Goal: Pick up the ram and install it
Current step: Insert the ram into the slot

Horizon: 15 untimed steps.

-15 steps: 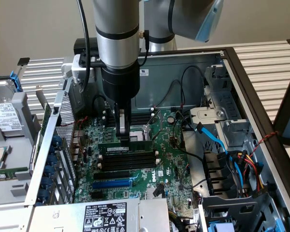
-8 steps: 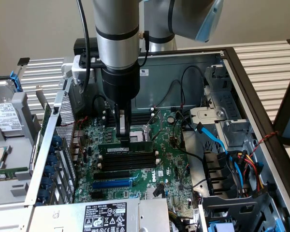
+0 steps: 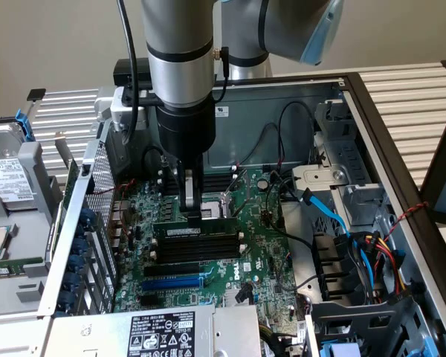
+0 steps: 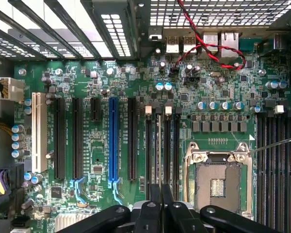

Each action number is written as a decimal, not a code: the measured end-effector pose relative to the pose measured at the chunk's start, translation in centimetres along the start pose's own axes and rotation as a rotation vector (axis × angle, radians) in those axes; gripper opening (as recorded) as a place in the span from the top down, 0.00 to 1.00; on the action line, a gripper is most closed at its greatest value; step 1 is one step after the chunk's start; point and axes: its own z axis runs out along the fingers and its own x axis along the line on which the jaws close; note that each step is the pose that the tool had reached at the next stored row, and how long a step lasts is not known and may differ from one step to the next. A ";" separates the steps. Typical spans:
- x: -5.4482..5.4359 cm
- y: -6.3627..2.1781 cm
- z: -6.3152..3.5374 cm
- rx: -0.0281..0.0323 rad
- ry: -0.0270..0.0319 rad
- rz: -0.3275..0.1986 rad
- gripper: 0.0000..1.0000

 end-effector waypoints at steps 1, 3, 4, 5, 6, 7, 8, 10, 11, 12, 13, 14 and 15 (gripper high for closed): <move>0.0 0.00 0.00 0.0000 -0.0001 0.000 0.88; 0.0 0.00 0.29 0.0044 0.0000 0.000 0.88; 0.0 0.00 0.29 0.0047 0.0003 0.000 0.88; 0.0 0.00 0.29 0.0047 0.0003 0.000 0.88; 0.0 0.00 0.29 0.0047 0.0004 0.000 0.88; 0.0 0.00 0.29 0.0047 0.0004 0.000 0.88; 0.0 0.00 0.29 0.0047 0.0005 0.000 0.88; 0.0 0.00 0.36 0.0059 0.0009 0.000 0.88; 0.0 0.00 0.37 0.0071 0.0027 0.000 0.88; 0.0 0.00 0.38 0.0081 0.0060 0.000 0.88; 0.0 0.00 0.38 0.0083 0.0075 0.000 0.88; 0.0 0.00 0.37 0.0083 0.0085 0.000 0.88; 0.0 0.00 0.38 0.0084 0.0096 0.001 0.88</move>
